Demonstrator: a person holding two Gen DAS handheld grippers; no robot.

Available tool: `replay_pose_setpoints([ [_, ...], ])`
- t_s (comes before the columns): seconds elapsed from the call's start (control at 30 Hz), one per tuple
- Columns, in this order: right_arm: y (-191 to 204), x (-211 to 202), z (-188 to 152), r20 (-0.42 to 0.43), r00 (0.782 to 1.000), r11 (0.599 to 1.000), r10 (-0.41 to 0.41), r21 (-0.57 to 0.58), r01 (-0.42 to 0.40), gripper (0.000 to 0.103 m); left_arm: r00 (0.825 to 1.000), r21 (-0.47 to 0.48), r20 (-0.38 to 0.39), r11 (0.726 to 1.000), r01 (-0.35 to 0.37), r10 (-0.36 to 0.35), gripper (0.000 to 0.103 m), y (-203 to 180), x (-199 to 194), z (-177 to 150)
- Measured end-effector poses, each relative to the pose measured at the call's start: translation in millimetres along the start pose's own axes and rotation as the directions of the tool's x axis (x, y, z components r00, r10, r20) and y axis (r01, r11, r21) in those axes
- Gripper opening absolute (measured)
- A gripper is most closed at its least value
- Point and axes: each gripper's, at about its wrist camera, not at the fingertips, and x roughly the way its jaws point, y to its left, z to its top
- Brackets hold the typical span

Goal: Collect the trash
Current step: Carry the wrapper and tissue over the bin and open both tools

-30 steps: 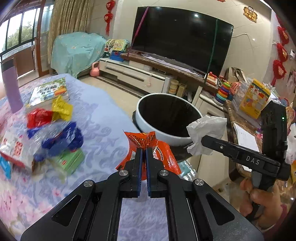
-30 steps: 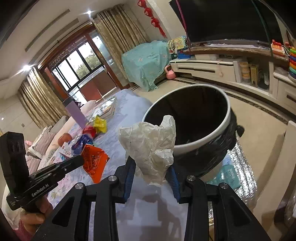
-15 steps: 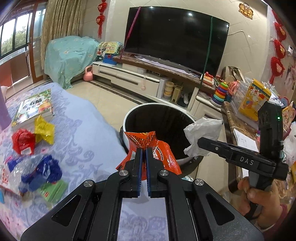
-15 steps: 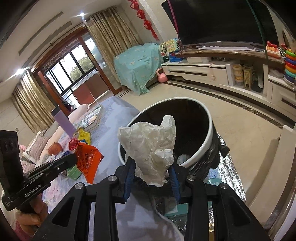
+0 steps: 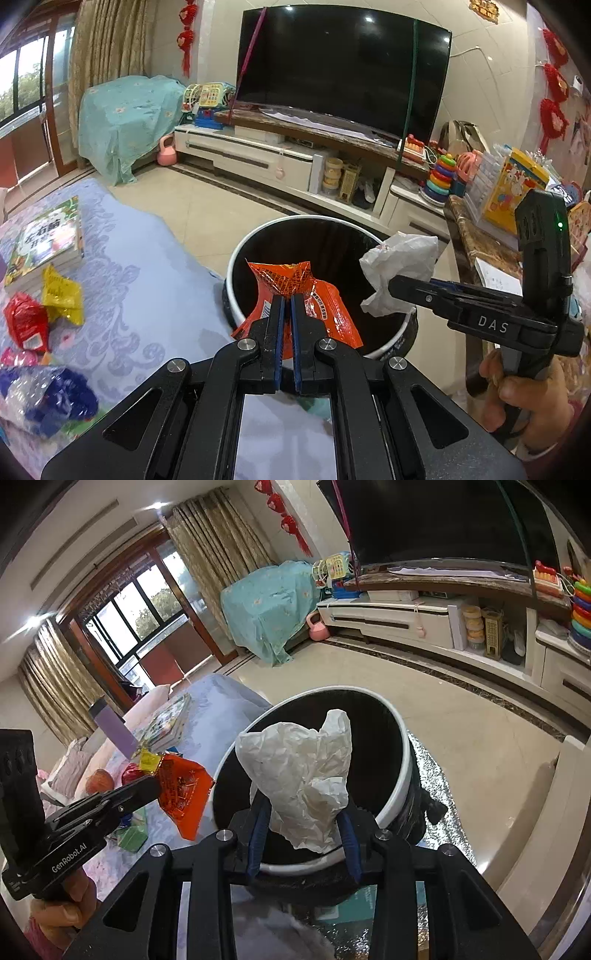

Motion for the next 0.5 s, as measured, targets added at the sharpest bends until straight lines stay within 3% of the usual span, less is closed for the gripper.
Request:
replay_pose_setpoints([
  [0.5,-8,18,15,-0.045,0.999,1.0,-0.021,-0.021,0.02,0.039,0.999,-0.005,-0.039,1.0,0.005,-0.005,0.003,-1,32,10],
])
